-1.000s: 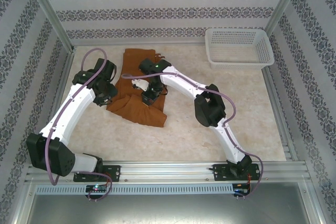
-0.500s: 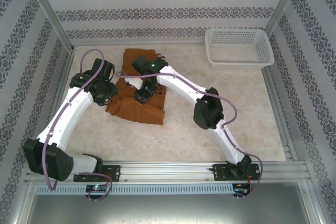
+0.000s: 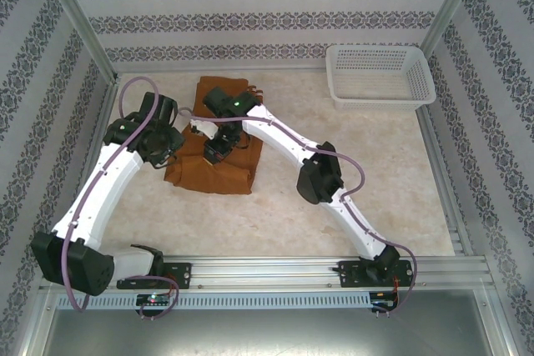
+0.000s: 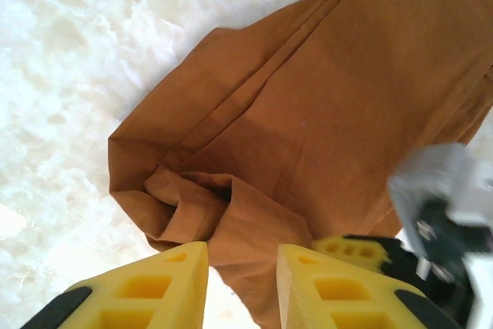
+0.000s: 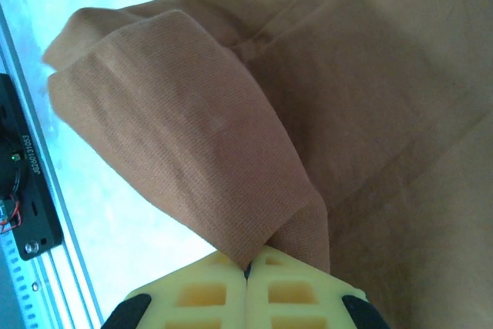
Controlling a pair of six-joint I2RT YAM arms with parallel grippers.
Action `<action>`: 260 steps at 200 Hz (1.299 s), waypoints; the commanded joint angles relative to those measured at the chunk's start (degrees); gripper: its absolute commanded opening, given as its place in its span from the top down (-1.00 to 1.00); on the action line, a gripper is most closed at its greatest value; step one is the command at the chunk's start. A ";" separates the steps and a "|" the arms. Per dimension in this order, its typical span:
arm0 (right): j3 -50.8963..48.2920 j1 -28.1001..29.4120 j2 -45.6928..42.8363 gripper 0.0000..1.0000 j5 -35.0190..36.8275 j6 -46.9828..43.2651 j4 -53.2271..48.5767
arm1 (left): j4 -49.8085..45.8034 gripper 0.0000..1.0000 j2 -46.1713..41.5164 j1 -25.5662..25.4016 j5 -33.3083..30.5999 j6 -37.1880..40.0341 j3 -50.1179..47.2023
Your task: Roll up the long pants
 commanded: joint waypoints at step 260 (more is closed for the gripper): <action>-6.44 -5.02 0.04 -0.11 -0.20 4.21 5.52 | 26.96 1.00 21.76 -6.52 -6.90 -13.79 -17.88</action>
